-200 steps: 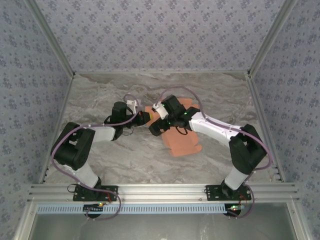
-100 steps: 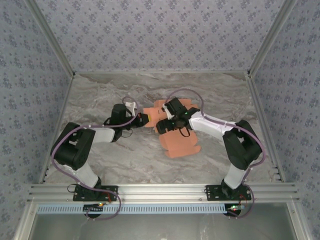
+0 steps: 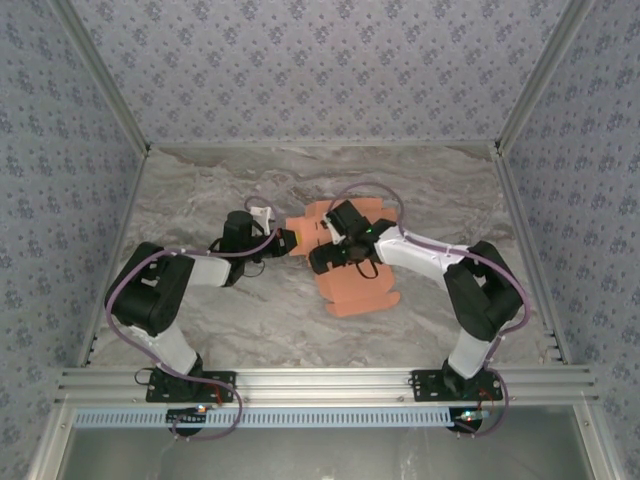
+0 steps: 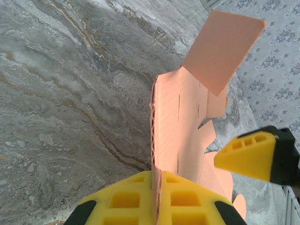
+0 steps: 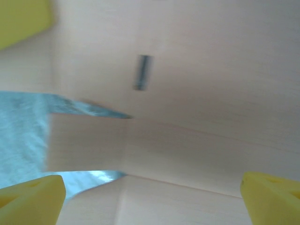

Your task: Fold the paper box

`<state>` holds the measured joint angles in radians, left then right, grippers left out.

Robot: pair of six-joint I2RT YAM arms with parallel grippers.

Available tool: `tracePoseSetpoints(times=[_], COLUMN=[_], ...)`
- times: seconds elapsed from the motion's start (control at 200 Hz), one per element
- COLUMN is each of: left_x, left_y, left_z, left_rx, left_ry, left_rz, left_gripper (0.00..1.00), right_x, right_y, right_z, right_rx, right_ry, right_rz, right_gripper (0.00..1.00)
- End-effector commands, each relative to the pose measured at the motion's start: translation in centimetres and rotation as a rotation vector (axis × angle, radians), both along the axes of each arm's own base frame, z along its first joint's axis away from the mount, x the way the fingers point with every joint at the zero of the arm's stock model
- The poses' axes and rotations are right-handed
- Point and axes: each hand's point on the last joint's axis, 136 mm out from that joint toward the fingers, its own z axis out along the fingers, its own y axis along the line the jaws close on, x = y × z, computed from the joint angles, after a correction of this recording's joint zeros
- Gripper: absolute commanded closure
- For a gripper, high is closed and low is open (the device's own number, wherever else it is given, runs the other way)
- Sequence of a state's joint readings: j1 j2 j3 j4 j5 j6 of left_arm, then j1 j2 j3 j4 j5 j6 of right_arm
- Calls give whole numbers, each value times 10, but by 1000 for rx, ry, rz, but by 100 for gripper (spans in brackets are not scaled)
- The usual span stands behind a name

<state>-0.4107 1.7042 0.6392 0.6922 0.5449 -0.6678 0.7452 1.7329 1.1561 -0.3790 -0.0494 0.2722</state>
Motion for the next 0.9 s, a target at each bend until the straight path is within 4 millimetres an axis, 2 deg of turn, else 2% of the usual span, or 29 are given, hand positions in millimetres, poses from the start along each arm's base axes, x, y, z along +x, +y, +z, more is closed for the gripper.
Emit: tracePoseSetpoints(times=[0.0,0.115,0.31,0.5,0.565,0.575,0.6,0.745,0.894], left_x=[9,9,8,8,9,9,9,7,-3], left_y=[0,-2,-3,-2,-2,-2,-2,-7,-26], left_z=[7,7,7,2,0,0,-1,-8,-10], left_rx=[-28,-51,-43,-16,-5,-3,4,50,102], left_ry=[-9,4,5,-4,-14,-16,-21,-61,-153], left_rz=[22,22,7,6,5,5,2,-31,-92], left_gripper=[100,100,100,100,100,100,100,100,100], right_x=[9,18,39,41,43,37,36,32,26], right_y=[27,25,-22,-49,-52,-58,-61,-62,-51], right_z=[8,1,-12,-8,-3,-12,-15,-27,-33], right_rx=[11,-52,-179,-132,-109,-127,-127,-69,8], right_ry=[-44,-67,-90,-54,-55,-36,-27,23,71], right_rz=[18,-43,-242,-336,-345,-345,-349,-354,-358], right_gripper=[0,0,1,4,4,4,4,6,6])
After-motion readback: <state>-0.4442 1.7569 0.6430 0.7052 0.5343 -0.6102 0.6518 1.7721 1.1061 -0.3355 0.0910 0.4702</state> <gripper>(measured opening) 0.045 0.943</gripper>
